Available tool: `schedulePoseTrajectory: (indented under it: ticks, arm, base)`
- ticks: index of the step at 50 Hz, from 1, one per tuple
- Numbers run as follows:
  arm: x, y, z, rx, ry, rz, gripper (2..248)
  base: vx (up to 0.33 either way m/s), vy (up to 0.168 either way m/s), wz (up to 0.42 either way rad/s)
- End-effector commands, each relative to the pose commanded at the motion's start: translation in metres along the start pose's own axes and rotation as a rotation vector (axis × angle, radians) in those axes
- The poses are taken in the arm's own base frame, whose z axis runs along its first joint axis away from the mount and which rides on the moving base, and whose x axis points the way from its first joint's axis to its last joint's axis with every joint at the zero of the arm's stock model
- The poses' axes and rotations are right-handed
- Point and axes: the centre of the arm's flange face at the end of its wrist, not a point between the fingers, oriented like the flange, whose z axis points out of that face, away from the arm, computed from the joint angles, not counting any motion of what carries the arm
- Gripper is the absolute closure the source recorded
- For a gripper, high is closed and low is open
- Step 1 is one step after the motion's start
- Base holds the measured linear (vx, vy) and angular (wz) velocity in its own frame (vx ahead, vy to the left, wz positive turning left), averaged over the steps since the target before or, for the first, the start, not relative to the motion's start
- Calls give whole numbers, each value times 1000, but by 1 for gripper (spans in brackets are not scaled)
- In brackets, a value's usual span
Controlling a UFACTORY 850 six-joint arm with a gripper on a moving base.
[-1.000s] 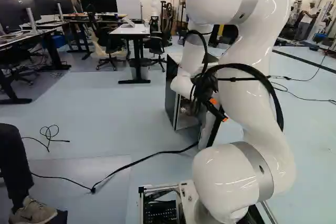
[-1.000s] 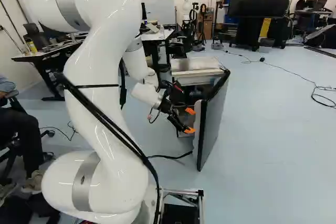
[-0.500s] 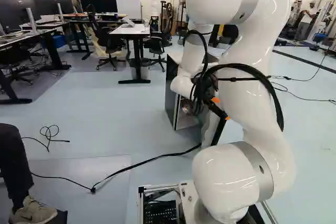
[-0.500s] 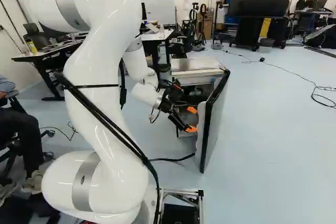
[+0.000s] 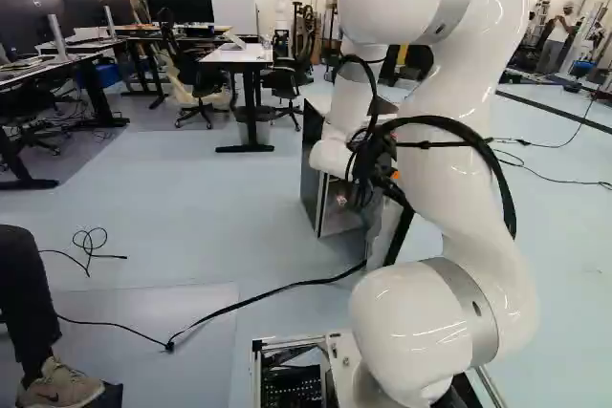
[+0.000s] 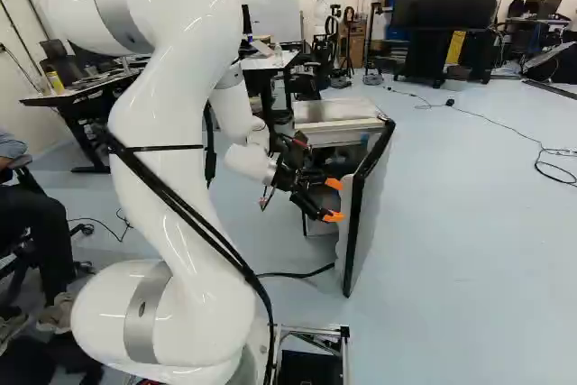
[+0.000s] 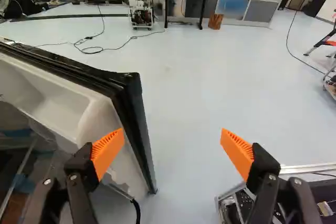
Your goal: Open the fridge door
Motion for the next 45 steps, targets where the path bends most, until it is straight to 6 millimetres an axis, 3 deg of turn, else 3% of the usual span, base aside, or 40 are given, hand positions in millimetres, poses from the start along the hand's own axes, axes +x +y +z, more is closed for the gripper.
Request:
schedulePoseTrajectory:
  ticks: [24, 45]
  arm:
    - [-1, -9, -21, 34, 68, -4, 3]
    - [12, -49, -1, -6, 60, 72, 3]
  base:
    - [0, 0, 0]
    - [0, 0, 0]
